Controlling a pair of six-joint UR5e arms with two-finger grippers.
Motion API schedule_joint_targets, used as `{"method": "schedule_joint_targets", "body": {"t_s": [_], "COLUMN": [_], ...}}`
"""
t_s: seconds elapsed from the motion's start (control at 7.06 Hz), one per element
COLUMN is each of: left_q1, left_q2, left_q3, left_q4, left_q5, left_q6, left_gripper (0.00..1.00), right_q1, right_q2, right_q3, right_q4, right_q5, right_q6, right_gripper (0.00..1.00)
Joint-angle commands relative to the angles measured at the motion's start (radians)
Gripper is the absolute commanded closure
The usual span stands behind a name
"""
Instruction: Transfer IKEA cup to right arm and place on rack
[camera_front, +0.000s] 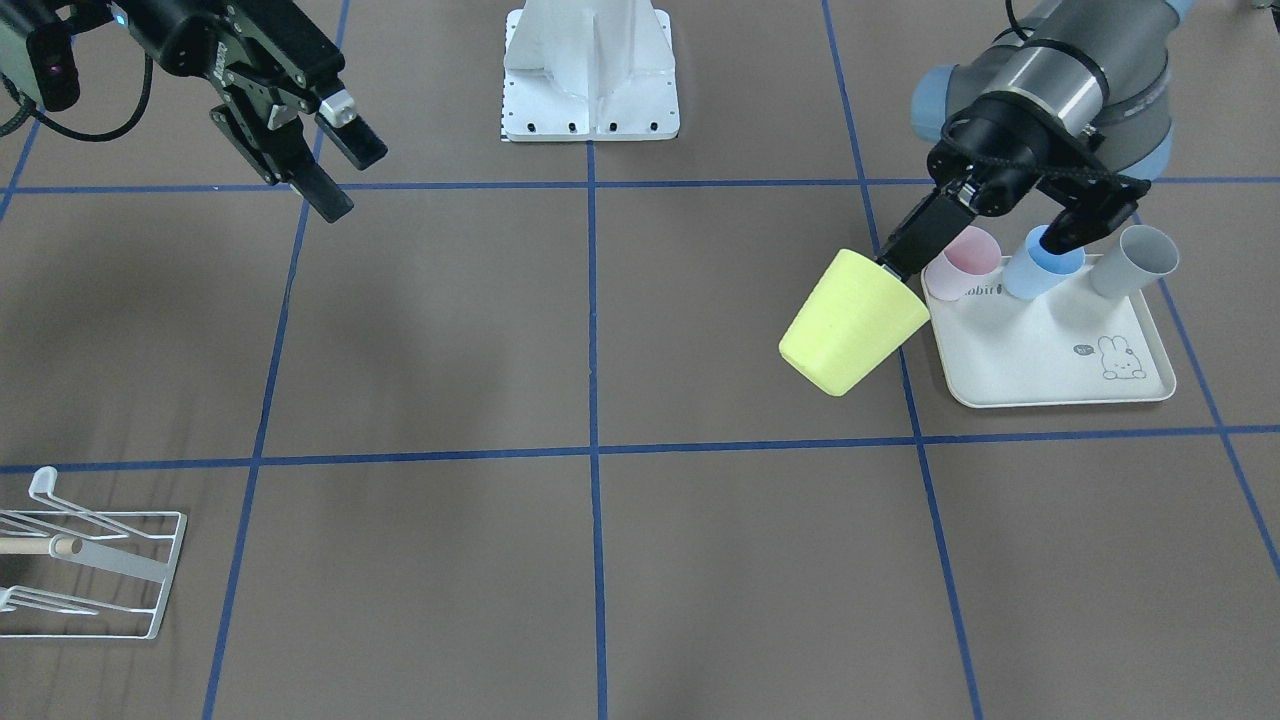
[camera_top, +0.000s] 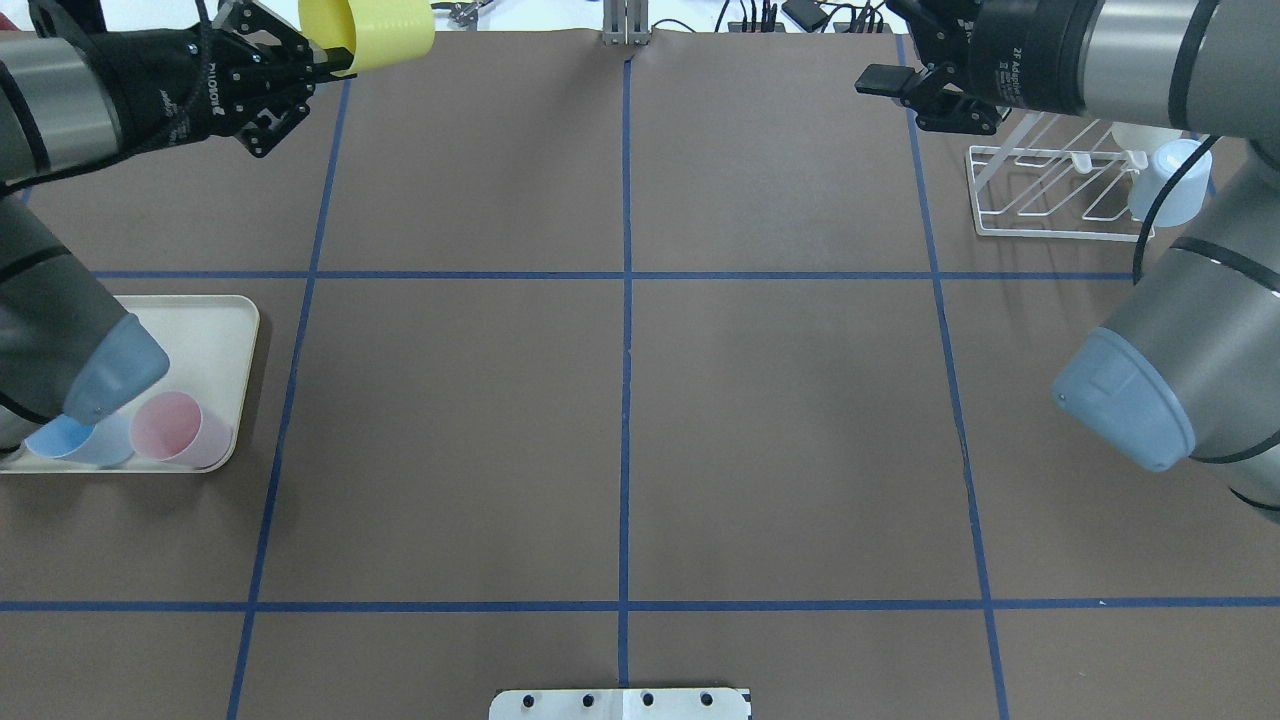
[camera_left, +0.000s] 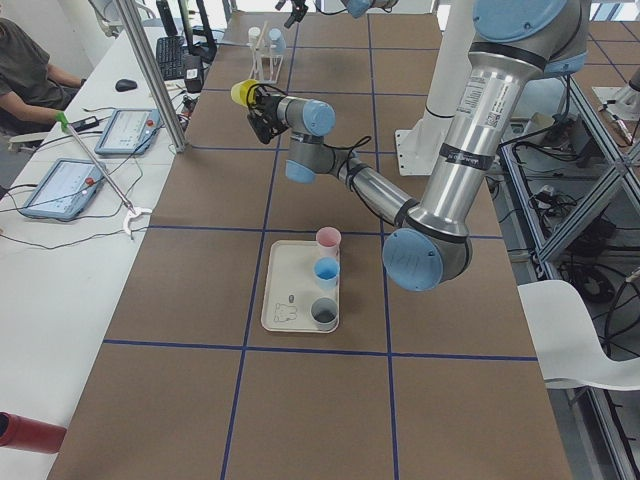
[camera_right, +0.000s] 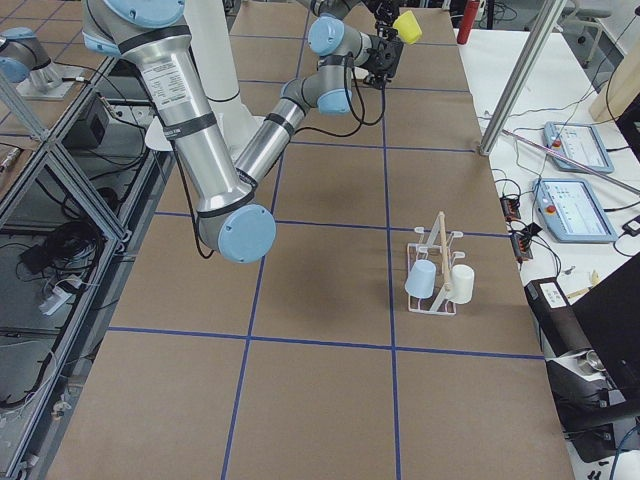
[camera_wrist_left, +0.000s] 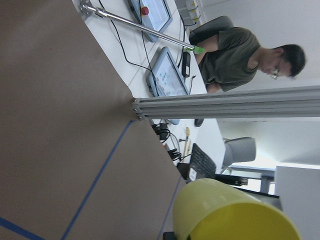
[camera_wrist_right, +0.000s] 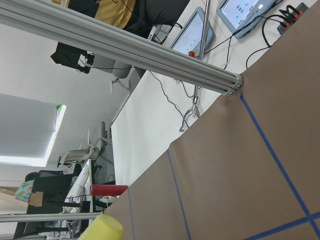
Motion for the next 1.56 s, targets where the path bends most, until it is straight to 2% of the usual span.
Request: {"method": "schedule_joint_targets", "body": {"t_s": [0.0,0.14,0.28,0.57,0.99,1.42], "left_q1": [0.091,0.129,0.142,0.163,0.212,0.297], "left_q2": [-0.006,-0.043,-0.072,-0.152,-0.182,-0.222], "left_q3": [0.010,0.018,0.032,0.082,0.084,0.084], "left_q4": [-0.136,-0.150,-0.150,-0.161,-0.209,-0.212], "left_q5": [0.162,0.201,0.209,0.209,0.212,0.285], "left_q6": [-0.168,-0.188,-0.217,-0.239,-0.234,-0.228], "left_gripper": [1.00,1.00,1.00,1.00,1.00,1.00], "right_q1": [-0.105,-0.188,-0.210,-0.223,-0.229,-0.238], "right_q2": [0.023,0.047,0.049,0.049,0.058,0.058], "right_q3": [-0.012,-0.035,-0.045,-0.059,-0.079,-0.079], "right_q4": [0.066,0.119,0.176,0.217,0.221,0.223], "right_q5": [-0.149,-0.274,-0.298,-0.301,-0.313,-0.315], "right_q6": [0.063,0.063,0.066,0.069,0.070,0.072], "right_gripper": [0.00,0.00,0.00,0.00,0.00,0.00]}}
